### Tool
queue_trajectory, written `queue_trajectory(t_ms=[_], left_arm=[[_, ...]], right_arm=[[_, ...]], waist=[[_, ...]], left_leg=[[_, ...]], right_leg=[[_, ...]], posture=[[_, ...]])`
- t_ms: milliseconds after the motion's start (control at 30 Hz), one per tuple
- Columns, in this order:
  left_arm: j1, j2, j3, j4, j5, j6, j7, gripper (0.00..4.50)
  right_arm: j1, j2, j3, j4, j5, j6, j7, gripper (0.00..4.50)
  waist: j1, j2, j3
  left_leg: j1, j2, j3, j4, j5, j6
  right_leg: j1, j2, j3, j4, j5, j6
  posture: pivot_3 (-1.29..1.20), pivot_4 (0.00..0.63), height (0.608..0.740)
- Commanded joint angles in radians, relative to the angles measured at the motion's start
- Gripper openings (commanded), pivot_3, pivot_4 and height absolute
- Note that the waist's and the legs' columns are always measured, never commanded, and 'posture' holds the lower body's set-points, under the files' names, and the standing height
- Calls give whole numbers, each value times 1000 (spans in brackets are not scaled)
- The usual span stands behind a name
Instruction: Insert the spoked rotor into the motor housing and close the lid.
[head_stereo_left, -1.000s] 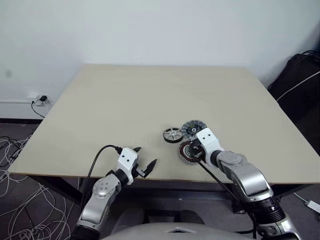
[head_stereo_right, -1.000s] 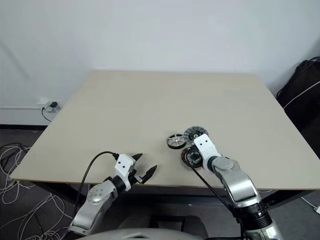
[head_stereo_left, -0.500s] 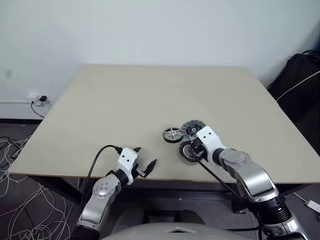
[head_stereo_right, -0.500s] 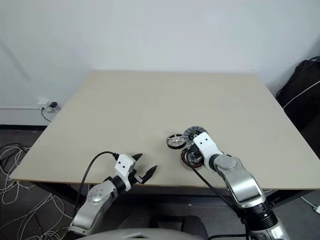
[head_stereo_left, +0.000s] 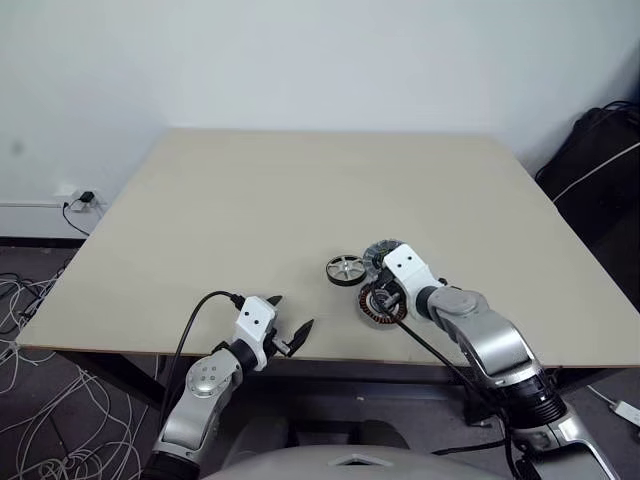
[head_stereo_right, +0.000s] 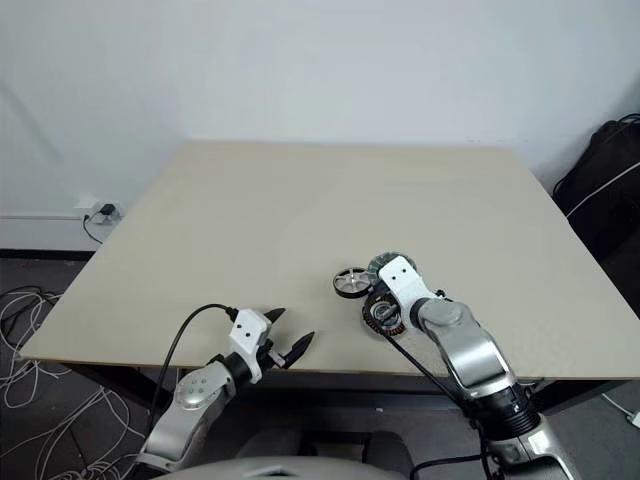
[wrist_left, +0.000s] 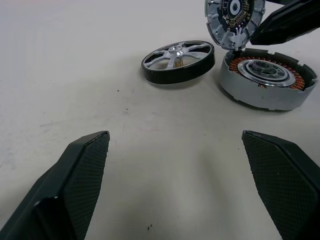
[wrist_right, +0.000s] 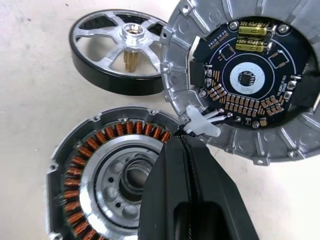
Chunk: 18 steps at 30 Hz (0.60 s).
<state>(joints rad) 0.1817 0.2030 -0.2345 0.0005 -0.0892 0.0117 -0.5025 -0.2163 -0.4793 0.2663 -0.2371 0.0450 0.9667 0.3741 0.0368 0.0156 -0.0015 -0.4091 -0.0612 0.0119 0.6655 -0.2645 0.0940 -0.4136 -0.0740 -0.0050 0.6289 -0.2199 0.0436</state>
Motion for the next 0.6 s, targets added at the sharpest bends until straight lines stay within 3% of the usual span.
queue_trajectory(t_ms=[33,600], left_arm=[[-11,-4,3,-14,-2,-24,1,4500],[-10,-2,2,-23,-2,-20,0,4500]], right_arm=[[-41,4,3,15,-11,-15,10,36],[-13,10,36,4,-7,7,37,36]], waist=[[0,0,0],[-1,1,0]], left_leg=[[0,0,0,0,0,0],[0,0,0,0,0,0]], right_leg=[[0,0,0,0,0,0],[0,0,0,0,0,0]], posture=[[0,0,740],[0,0,740]])
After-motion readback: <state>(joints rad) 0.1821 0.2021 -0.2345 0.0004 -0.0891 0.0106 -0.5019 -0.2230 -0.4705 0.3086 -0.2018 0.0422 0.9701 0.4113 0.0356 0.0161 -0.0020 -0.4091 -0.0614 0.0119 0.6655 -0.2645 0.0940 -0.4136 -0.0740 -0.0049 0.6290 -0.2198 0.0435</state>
